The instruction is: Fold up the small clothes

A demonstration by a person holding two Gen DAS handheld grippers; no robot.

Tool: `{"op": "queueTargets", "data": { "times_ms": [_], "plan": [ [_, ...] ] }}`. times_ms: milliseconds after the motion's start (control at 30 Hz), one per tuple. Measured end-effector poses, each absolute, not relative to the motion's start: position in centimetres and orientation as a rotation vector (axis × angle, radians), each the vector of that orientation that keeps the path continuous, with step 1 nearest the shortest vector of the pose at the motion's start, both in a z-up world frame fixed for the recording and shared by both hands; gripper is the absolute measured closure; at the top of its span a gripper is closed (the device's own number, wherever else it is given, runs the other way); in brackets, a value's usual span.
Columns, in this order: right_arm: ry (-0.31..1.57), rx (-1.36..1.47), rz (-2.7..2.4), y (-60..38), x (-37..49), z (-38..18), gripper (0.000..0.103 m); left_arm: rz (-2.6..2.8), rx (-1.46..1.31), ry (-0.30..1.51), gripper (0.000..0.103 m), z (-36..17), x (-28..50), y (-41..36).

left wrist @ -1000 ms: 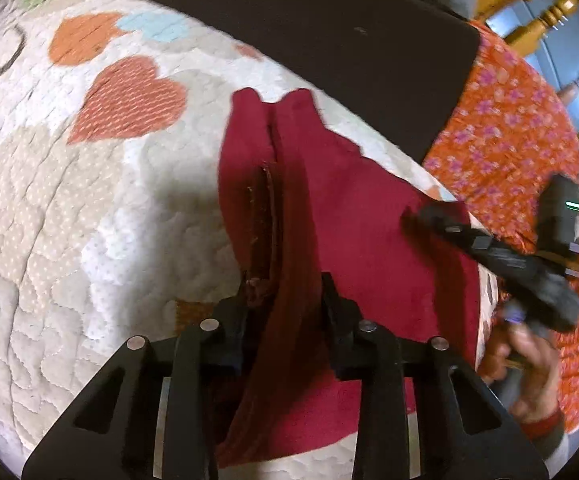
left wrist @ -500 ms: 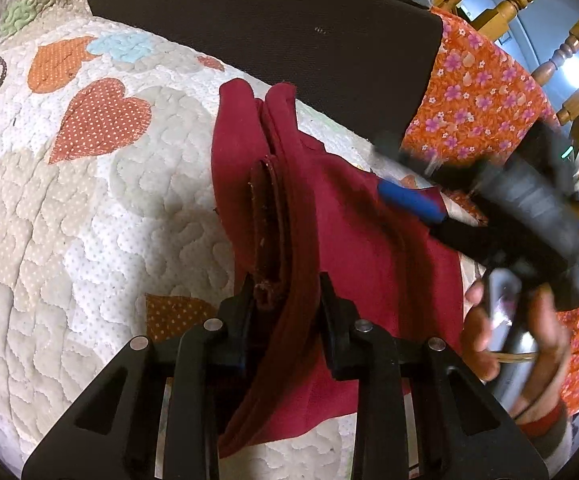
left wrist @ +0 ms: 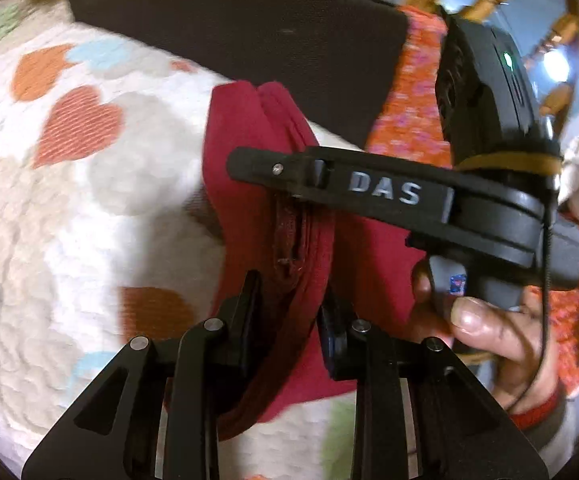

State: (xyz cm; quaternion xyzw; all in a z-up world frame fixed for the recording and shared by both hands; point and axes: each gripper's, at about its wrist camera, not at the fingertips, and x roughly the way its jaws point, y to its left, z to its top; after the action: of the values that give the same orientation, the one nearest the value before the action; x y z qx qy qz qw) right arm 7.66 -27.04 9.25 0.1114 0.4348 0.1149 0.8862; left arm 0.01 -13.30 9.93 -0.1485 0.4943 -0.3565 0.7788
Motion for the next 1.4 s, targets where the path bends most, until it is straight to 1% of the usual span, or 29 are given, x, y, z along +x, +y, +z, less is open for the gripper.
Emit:
{"op": "queueTargets", "data": {
  "times_ms": [133,300,400,433,533,633,667,700,733,767,800,867,900,967,1033,1100,1133,1167,1200,1233,1300,1400],
  "plan": [
    [0.791,0.249,0.223,-31.8,2.9,12.3,0.085,-0.925,-0.344,1.024,0.079,12.2,-1.6,-15.6],
    [0.739,0.291,0.134,-38.7,-1.6,13.7,0.087,-1.108,-0.368,1.014,0.078,13.6,-3.2,-17.8],
    [0.744,0.327,0.042,-42.9,-2.8,12.5,0.088,-1.09,-0.256,1.002,0.077,13.8,-3.8,-19.1],
    [0.744,0.326,0.001,-44.1,-3.0,12.0,0.088,-1.08,-0.225,1.009,0.076,13.4,-3.9,-19.5],
    [0.772,0.343,-0.113,-47.1,-2.7,9.6,0.088,-1.039,-0.157,1.056,0.076,11.4,-3.7,-20.4],
    [0.829,0.478,-0.114,-49.6,-2.3,6.7,0.088,-1.02,-0.083,1.09,0.076,9.7,-4.4,-21.4],
    [0.818,0.539,-0.106,-50.3,-2.7,6.4,0.085,-1.02,-0.061,1.099,0.076,9.3,-4.5,-21.6],
    [0.786,0.6,-0.1,-51.0,-3.7,6.5,0.077,-1.023,-0.04,1.103,0.076,9.1,-4.7,-22.2],
    [0.758,0.631,-0.1,-51.4,-4.6,6.8,0.073,-1.028,-0.018,1.1,0.076,8.9,-5.1,-22.2],
    [0.72,0.663,-0.087,-51.7,-5.7,7.3,0.062,-1.03,0.003,1.095,0.076,8.6,-5.3,-21.9],
    [0.684,0.697,-0.061,-51.7,-6.9,7.7,0.055,-1.033,0.018,1.09,0.076,8.6,-5.6,-22.0],
    [0.645,0.743,0.004,-51.5,-8.9,8.3,0.051,-1.035,0.036,1.085,0.075,8.5,-5.9,-22.1],
    [0.656,0.731,0.021,-51.0,-9.4,8.3,0.045,-1.031,0.036,1.088,0.075,8.3,-5.9,-22.0],
    [0.713,0.682,0.02,-49.7,-9.3,7.9,0.038,-1.025,0.035,1.095,0.075,8.0,-5.8,-22.0],
    [0.771,0.651,-0.01,-48.9,-8.5,6.7,0.038,-1.014,0.043,1.098,0.075,7.8,-6.1,-21.8],
    [0.785,0.674,-0.033,-48.4,-8.1,5.4,0.038,-1.01,0.05,1.099,0.075,7.6,-6.2,-22.4],
    [0.783,0.695,-0.026,-48.4,-8.0,5.0,0.038,-1.006,0.059,1.097,0.072,7.5,-6.3,-22.4],
    [0.782,0.712,-0.01,-48.2,-7.7,4.5,0.039,-1.006,0.071,1.092,0.072,7.4,-6.4,-22.5],
    [0.777,0.706,-0.005,-47.8,-7.4,4.2,0.054,-1.003,0.081,1.088,0.072,7.3,-6.5,-22.6],
    [0.768,0.673,-0.007,-47.3,-7.3,4.3,0.065,-1.001,0.088,1.084,0.072,7.3,-6.6,-22.8],
    [0.759,0.556,-0.048,-46.0,-7.6,5.3,0.079,-1.002,0.086,1.082,0.072,7.5,-6.8,-22.8],
    [0.686,0.409,-0.066,-44.9,-9.3,8.3,0.081,-1.049,0.031,1.068,0.072,8.4,-7.1,-22.8]
  ]
}}
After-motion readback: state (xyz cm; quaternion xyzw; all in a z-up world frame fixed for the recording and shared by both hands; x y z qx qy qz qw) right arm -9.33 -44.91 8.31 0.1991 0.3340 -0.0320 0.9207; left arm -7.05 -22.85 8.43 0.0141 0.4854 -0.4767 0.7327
